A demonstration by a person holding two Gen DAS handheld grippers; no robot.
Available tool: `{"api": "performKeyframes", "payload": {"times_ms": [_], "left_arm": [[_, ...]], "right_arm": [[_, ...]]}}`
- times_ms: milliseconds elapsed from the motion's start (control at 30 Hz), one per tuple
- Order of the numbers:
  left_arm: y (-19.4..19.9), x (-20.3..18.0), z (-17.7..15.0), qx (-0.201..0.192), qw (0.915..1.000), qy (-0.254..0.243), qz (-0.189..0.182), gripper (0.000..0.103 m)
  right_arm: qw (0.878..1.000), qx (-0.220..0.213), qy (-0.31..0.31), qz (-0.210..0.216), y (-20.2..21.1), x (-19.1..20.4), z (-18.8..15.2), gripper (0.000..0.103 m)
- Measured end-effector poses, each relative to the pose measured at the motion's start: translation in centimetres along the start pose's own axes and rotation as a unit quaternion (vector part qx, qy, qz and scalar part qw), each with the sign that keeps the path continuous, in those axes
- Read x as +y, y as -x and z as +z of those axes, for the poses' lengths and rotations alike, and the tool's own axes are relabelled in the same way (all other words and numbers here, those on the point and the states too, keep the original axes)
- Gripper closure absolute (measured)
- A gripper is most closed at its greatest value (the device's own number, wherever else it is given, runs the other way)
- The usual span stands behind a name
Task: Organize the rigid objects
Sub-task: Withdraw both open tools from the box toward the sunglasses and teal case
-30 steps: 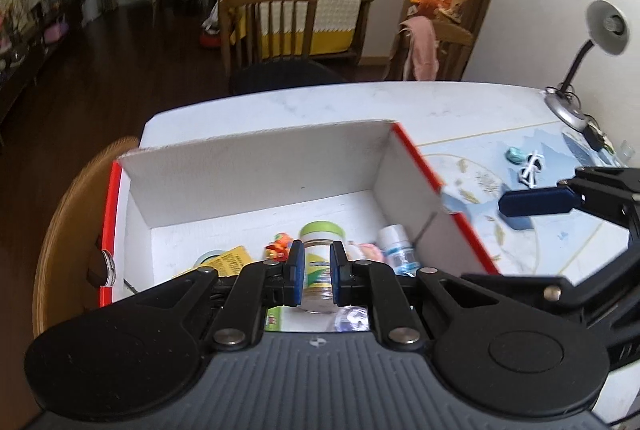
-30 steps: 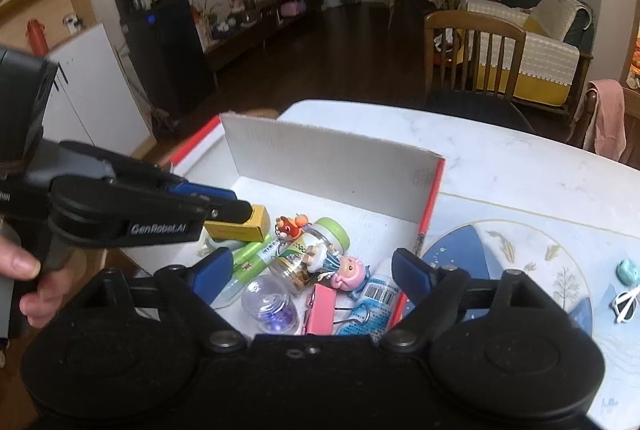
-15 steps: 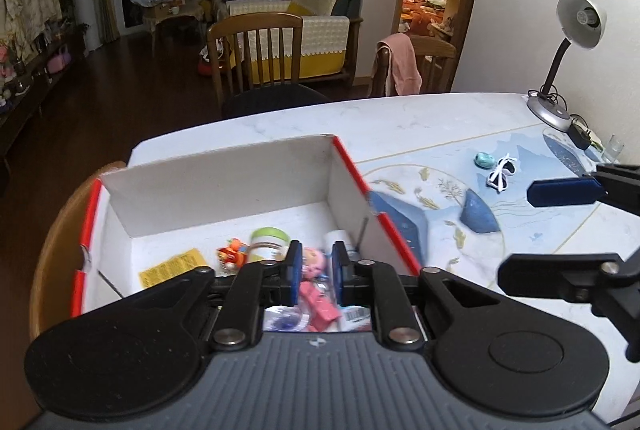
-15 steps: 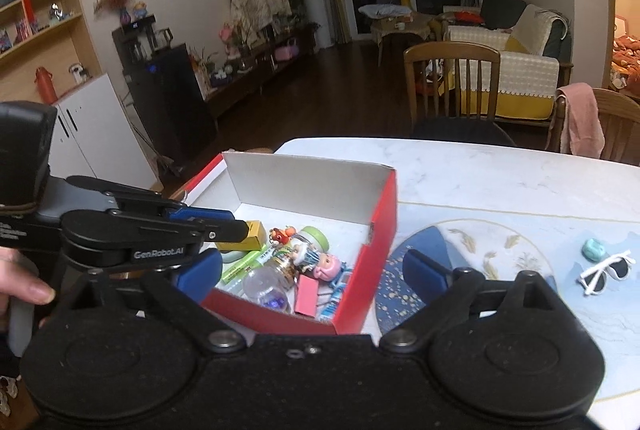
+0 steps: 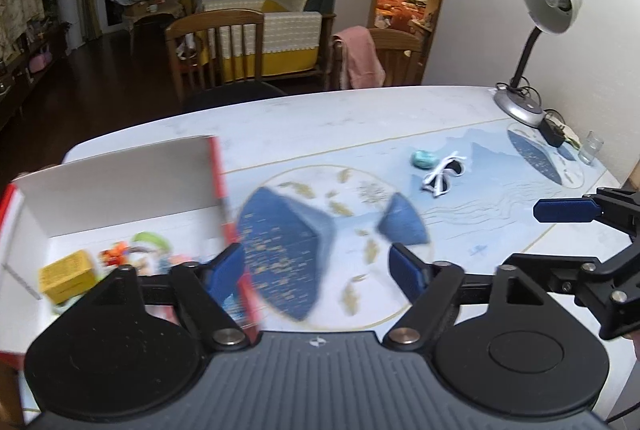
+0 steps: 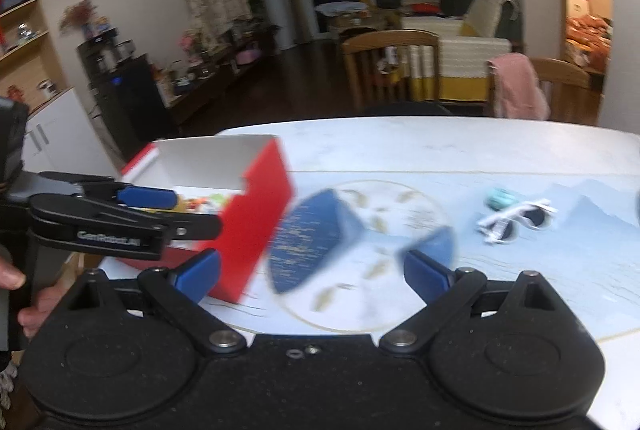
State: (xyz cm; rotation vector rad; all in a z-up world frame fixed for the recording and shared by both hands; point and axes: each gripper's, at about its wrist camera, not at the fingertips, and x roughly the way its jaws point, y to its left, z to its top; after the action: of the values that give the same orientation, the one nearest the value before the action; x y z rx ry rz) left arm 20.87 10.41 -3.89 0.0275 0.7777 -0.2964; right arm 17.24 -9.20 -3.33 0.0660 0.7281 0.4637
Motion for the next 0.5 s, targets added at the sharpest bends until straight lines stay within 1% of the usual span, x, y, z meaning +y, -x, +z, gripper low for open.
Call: {"api": "performKeyframes", "payload": {"times_ms": [67,133,267,333,367,400,500], "left_arm": [[-1.1,-1.6,0.5,-0.002,1.0,-0.004,-0.006,0.018],[-2.5,-3.2,1.1,0.005,0.9999,-0.007,-0.011,0.017],[-5.2,-5.9,1.9,0.012,0.9992,-0.011,-0.036,0.016],[-6.6,-7.2,2.4,0.014,0.9991,-0.015,-0.036,0.01],[-7.2,-7.7,2.6,0.014,0.9992,-0.016,-0.034,0.004],[-7.8,-8.1,2.9,0.013,0.9993,-0.016,-0.031,0.001],[-9.6,-9.4,3.8,0.015,0.9993,-0.018,-0.03,0.001]], "right_arm": [[1.0,0.0,-0.007,-0.012,0.5,-2.1,-0.3,0.005],[1.0,0.0,-0.013,-0.025,0.9,-4.2,-0.5,0.005],[0.999,0.0,-0.025,-0.038,1.6,-8.2,-0.9,0.005],[0.999,0.0,-0.023,-0.046,1.6,-9.9,-1.1,0.005],[0.998,0.0,-0.021,-0.052,1.5,-10.7,-1.1,0.005],[0.998,0.001,-0.022,-0.056,1.4,-11.6,-1.2,0.005],[0.998,0.004,-0.021,-0.06,1.0,-13.6,-1.5,0.005]]}}
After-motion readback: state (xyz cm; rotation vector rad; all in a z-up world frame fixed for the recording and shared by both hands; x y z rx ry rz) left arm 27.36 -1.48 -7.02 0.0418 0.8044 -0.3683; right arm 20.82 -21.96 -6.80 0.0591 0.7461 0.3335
